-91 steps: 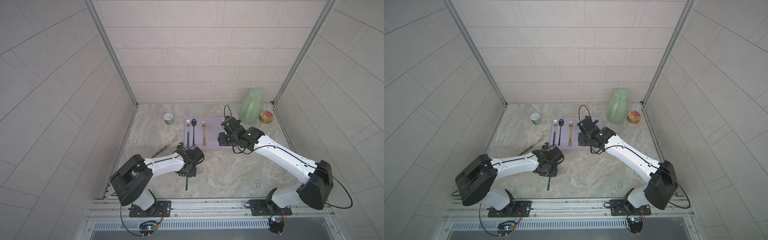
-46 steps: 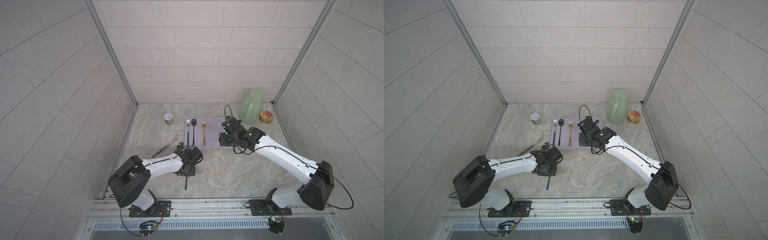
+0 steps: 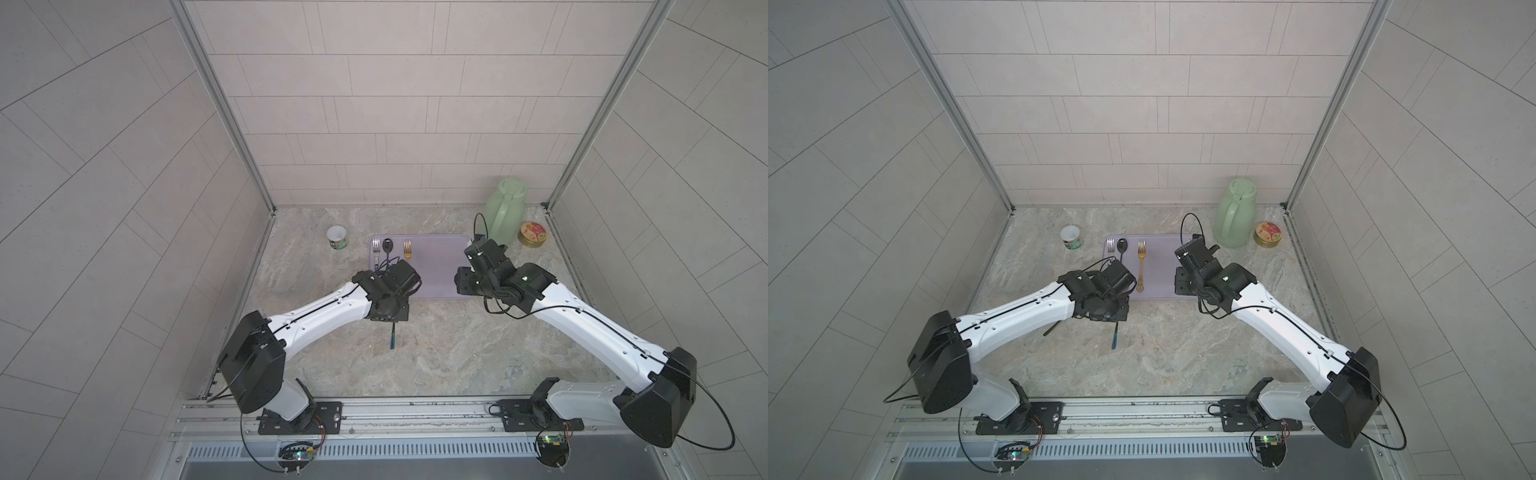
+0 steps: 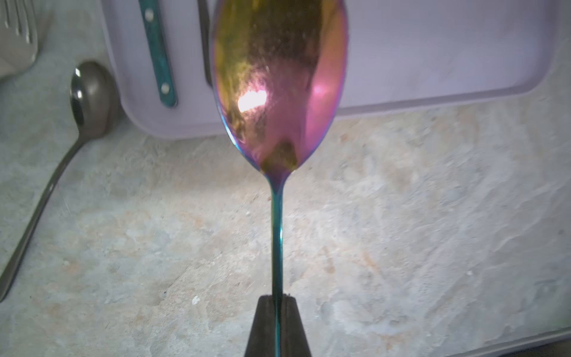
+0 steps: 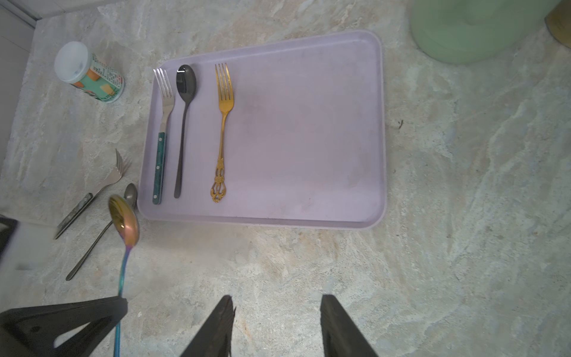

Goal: Set the spoon and fork side by side
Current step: Pick up the spoon from the center of the board, then place the spoon on the tray.

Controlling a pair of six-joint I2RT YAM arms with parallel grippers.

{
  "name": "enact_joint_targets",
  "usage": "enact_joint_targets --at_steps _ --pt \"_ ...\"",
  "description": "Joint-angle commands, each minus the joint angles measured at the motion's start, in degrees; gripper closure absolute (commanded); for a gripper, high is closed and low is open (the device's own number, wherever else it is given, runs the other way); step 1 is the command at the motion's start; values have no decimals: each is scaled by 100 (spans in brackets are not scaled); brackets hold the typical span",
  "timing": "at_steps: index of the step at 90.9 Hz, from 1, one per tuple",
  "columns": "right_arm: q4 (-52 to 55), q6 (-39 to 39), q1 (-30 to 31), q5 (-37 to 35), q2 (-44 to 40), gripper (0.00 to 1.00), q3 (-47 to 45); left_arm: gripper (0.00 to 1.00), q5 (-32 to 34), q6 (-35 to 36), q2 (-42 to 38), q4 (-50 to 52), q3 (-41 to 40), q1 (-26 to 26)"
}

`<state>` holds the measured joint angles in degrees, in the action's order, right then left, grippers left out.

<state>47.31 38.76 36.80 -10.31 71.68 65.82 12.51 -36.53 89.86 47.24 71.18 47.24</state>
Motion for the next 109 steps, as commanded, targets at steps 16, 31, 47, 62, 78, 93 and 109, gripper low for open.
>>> enact_joint_targets --at_steps 16,31,47,62,78,93,109 --pt "60 -97 -435 -59 -377 50 -423 97 284 140 1561 885 2188 -170" --pt "51 -204 -729 -74 -519 50 -667 97 317 178 2545 1089 3405 -357" --pt "29 -277 -903 -208 -631 50 -830 97 236 146 3613 1264 4621 -585" --pt "-85 -331 -936 -95 -664 50 -865 97 -6 151 4441 1184 5457 -847" --pt "-158 -385 -968 8 -613 50 -870 97 -95 226 5080 1276 6096 -1010" --pt "-212 -413 -1020 93 -568 50 -870 97 -30 265 5253 1155 6108 -1055" --pt "-244 -422 -1057 228 -564 50 -861 97 -139 324 5402 1063 6110 -1068"
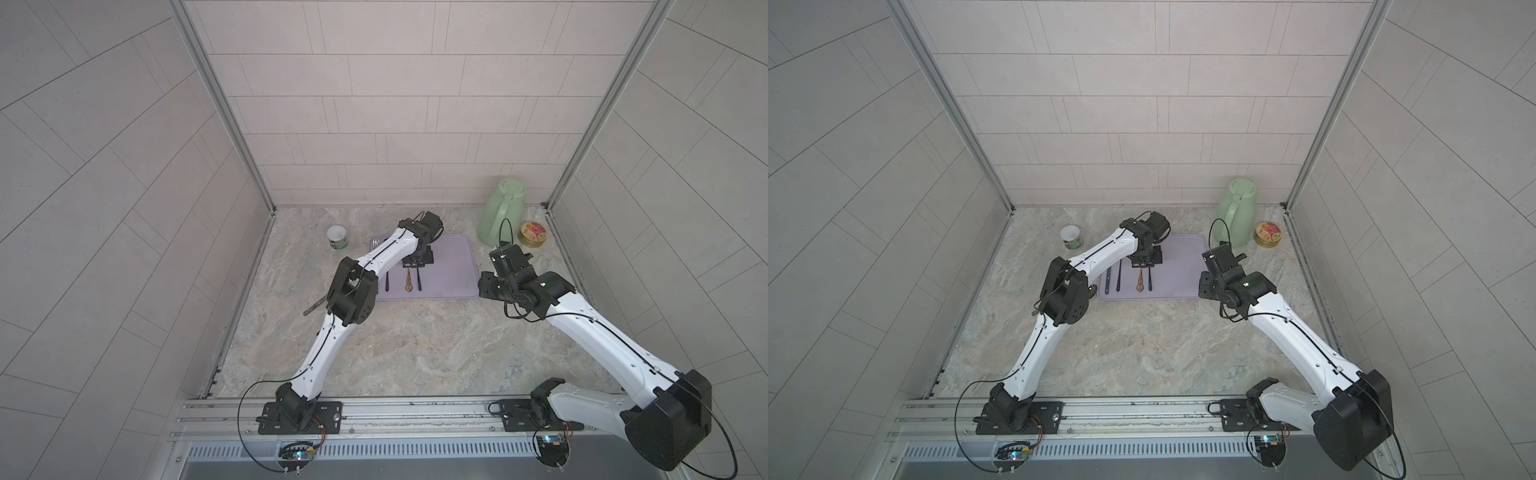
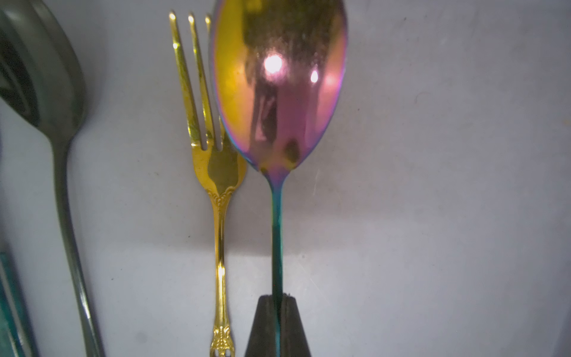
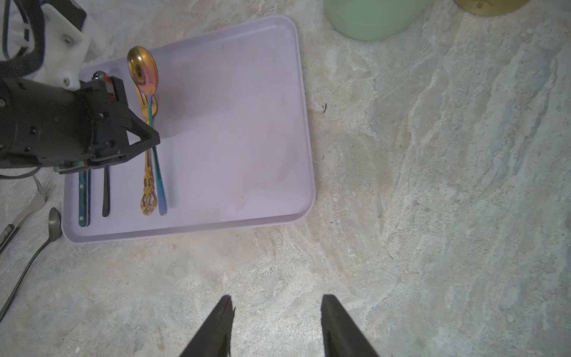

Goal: Set the spoon and fork side by side
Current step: Place the spoon on the tray.

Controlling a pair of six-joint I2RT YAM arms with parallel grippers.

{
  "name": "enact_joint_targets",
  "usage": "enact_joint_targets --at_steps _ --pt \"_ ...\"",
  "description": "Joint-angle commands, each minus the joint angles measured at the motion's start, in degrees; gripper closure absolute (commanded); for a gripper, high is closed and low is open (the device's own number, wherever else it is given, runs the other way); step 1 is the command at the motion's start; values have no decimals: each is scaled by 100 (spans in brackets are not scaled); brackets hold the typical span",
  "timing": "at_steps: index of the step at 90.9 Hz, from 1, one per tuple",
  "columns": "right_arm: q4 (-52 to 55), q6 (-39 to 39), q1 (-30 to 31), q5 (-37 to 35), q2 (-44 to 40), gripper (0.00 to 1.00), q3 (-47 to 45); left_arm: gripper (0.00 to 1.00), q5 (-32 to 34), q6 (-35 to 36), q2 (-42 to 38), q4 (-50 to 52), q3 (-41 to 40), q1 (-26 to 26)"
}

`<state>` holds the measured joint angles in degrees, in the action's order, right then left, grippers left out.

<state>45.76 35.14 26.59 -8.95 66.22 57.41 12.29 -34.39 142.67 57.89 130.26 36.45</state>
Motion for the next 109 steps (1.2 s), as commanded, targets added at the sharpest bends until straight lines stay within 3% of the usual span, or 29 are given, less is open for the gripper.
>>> enact_joint_targets --at_steps 1,23,53,77,87,97,109 --pt "-91 -59 -43 98 -15 50 -19 97 -129 109 134 -4 202 12" --pt "-102 -55 -89 200 -11 50 -21 97 -227 159 308 -43 210 10" --pt "-111 -55 -118 276 -2 50 -3 80 -224 332 327 19 407 7" --pt "-26 -29 -133 364 -58 49 100 75 -104 509 -488 501 364 -35" --pt "7 -7 -129 459 -141 49 130 72 43 597 -1187 464 -408 -111" --pt "4 34 -128 600 -264 49 126 68 168 685 -2092 51 -1707 -296" --pt "-82 89 -128 756 -426 48 60 68 194 724 -3054 -505 -3255 -936"
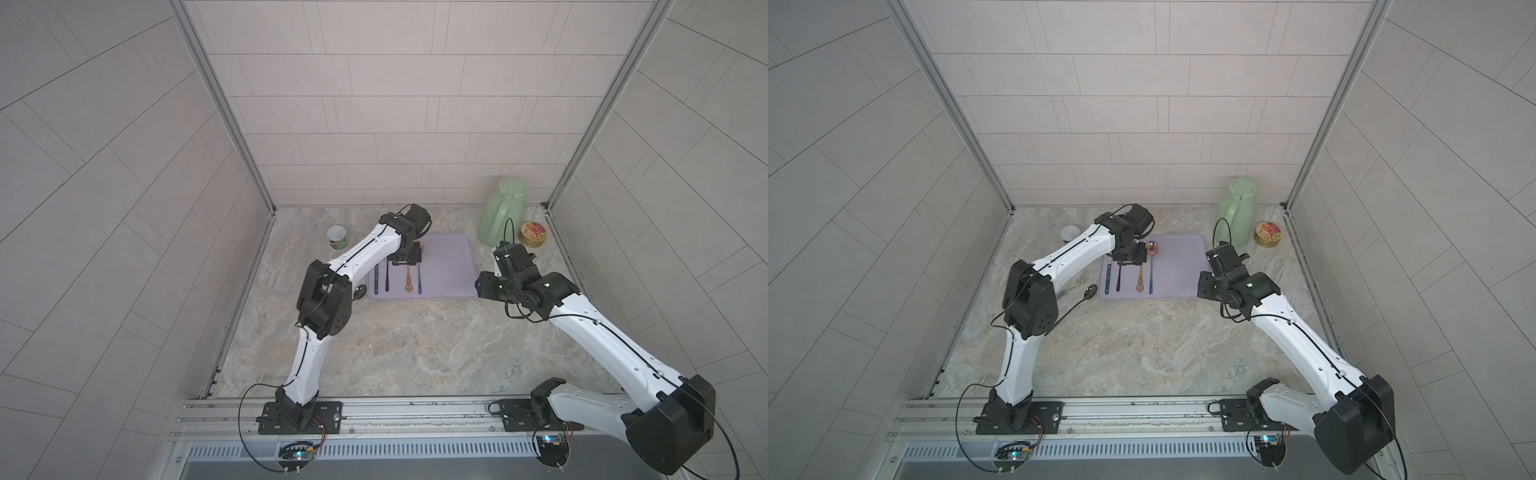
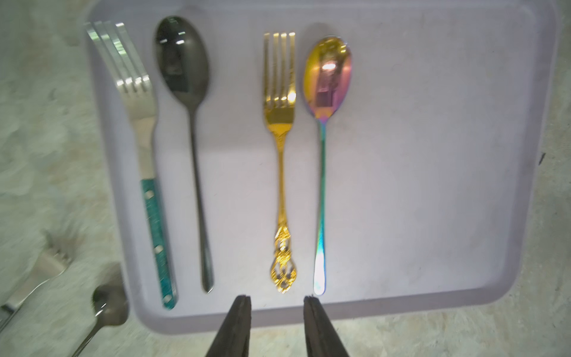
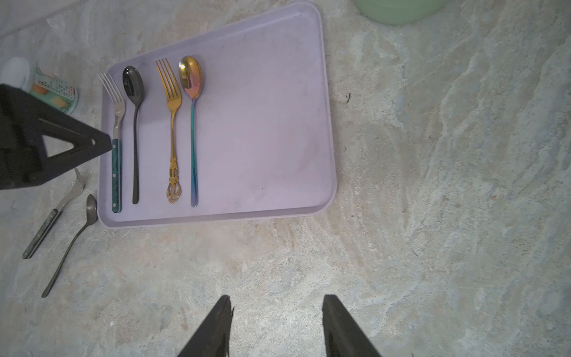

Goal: Set the spoon and fork side by side
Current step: Place the spoon on the tray.

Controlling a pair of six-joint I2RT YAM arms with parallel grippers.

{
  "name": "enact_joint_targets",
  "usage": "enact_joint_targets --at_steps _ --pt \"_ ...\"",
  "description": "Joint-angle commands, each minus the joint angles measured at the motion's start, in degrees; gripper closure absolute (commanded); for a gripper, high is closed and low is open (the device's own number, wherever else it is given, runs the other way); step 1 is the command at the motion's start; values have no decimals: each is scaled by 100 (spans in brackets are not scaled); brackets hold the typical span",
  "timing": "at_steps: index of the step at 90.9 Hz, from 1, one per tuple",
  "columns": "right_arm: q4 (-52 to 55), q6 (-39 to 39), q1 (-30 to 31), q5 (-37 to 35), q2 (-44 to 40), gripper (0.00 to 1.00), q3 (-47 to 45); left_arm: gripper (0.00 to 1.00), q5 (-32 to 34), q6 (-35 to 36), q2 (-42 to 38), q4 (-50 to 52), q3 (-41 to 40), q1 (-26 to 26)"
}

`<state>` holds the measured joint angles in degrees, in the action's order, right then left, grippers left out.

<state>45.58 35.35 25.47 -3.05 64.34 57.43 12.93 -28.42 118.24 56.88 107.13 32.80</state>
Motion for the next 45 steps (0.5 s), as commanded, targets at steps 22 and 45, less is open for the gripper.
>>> enact_joint_targets --at_steps 22,45 --pt "-190 137 14 396 -387 46 -22 64 -3 -137 -1558 -1201 -3088 -1989" --pt "-199 258 143 448 -387 45 -21 32 -499 -508 -2118 -2442 -4732 -3205"
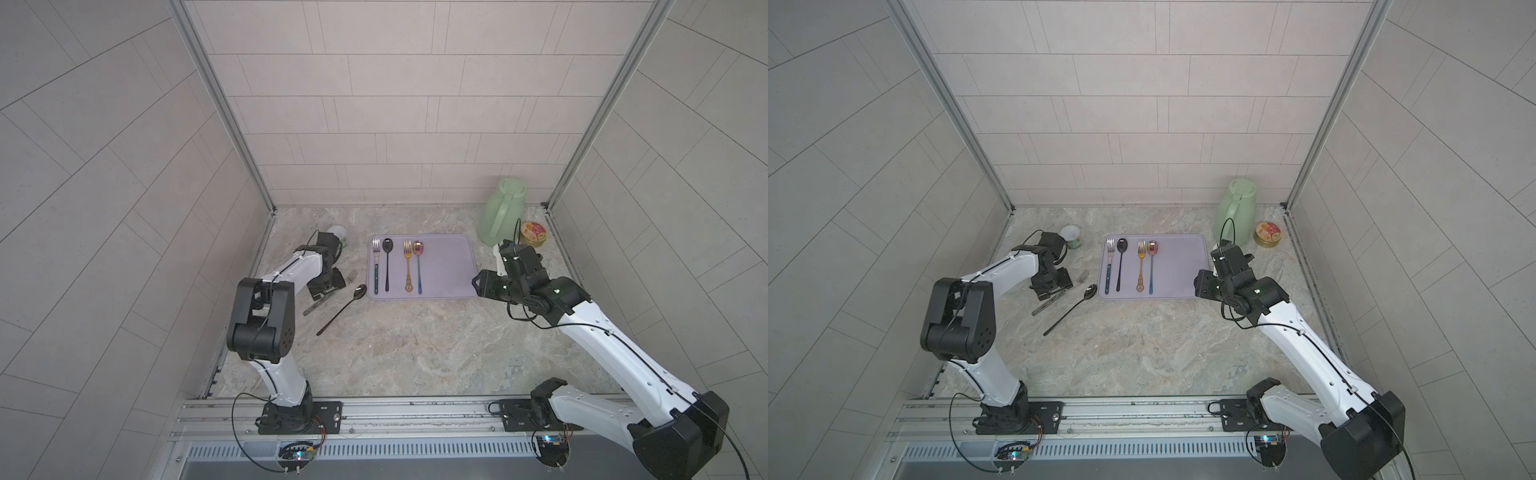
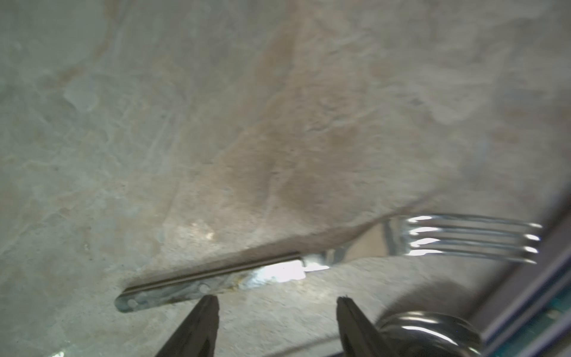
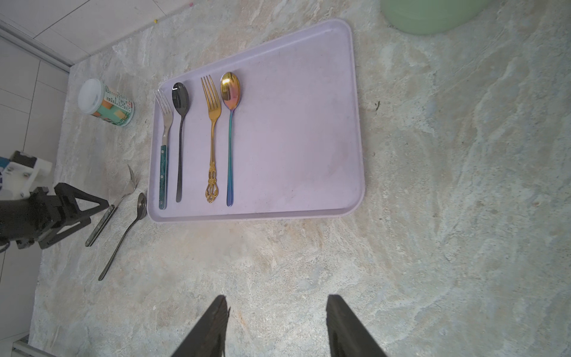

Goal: Set the spoon and fork side by side
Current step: Place the spoon on the tray, then move the fork to the center of the board.

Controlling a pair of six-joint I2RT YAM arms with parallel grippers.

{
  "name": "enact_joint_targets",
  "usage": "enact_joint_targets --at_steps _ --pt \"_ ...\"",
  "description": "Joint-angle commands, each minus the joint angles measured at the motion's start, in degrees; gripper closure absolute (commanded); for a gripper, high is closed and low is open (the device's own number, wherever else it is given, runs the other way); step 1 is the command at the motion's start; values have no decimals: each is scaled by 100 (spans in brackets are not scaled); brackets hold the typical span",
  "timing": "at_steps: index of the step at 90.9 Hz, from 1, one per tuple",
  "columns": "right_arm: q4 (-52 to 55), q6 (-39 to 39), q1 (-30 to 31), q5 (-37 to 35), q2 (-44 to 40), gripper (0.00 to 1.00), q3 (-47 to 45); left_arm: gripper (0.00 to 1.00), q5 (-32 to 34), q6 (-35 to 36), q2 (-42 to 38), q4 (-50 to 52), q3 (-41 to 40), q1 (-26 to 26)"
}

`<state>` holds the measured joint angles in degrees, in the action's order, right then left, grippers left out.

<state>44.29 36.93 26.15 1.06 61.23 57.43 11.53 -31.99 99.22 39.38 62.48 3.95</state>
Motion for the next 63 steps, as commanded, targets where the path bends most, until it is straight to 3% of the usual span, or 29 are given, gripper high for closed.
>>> enact_joint_targets --at_steps 1,35,63 --pt "-70 102 84 40 -76 45 -17 32 -378 -151 -200 -702 -282 -340" --pt "-57 160 219 -1 -92 45 -21 31 -586 50 235 -947 -500 -441" --pt "-81 224 314 -36 -44 45 -6 34 -421 16 -139 -817 -1043 200"
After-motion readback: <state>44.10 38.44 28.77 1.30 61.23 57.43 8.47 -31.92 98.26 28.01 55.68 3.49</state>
